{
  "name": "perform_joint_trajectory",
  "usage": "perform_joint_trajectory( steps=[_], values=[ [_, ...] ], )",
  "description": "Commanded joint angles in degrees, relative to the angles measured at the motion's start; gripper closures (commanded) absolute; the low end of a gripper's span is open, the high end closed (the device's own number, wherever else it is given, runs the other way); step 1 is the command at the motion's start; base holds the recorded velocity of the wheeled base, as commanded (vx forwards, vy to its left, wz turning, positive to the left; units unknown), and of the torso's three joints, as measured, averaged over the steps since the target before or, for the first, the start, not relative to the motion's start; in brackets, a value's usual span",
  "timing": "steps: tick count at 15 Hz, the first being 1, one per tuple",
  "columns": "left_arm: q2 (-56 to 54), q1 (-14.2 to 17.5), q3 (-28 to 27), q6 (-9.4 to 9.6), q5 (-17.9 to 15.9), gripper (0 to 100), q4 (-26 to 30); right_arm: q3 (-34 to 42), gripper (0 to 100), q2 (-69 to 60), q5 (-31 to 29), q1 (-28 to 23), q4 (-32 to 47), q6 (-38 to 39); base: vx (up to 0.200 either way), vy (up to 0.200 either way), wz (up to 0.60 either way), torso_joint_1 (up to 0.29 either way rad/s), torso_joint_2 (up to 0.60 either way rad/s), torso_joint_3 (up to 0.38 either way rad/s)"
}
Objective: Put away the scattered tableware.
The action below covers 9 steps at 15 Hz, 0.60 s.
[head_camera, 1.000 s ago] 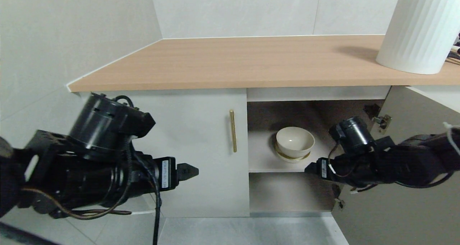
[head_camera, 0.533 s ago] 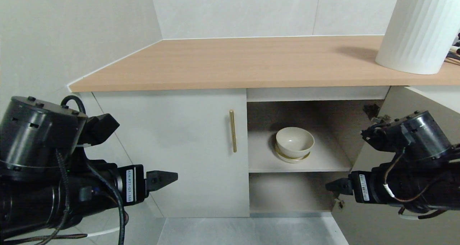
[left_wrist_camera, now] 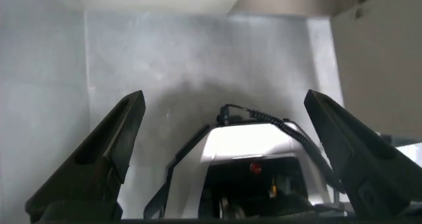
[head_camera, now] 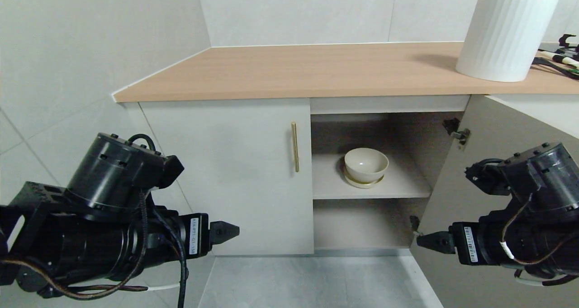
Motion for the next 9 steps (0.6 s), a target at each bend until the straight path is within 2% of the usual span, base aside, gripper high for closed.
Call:
perform_joint_trajectory(
  steps=[1, 3, 9],
  values=[
    [0.7, -0.3, 0.2, -0.03, 0.0, 0, 0.0, 0.2, 0, 0.9, 0.0, 0.1, 0.0, 0.0, -0.200, 0.000, 0.00, 0.007, 0.00, -0.002],
    [0.8, -0.3, 0.2, -0.03, 0.0, 0, 0.0, 0.3, 0, 0.9, 0.0, 0.1, 0.1, 0.0, -0.200, 0.000, 0.00, 0.005, 0.00, 0.000],
    [1.0, -0.9, 0.3, -0.12, 0.0, 0, 0.0, 1.0, 0, 0.5, -0.4, 0.0, 0.1, -2.0, 0.000, 0.000, 0.00, 0.000, 0.00, 0.000]
  ],
)
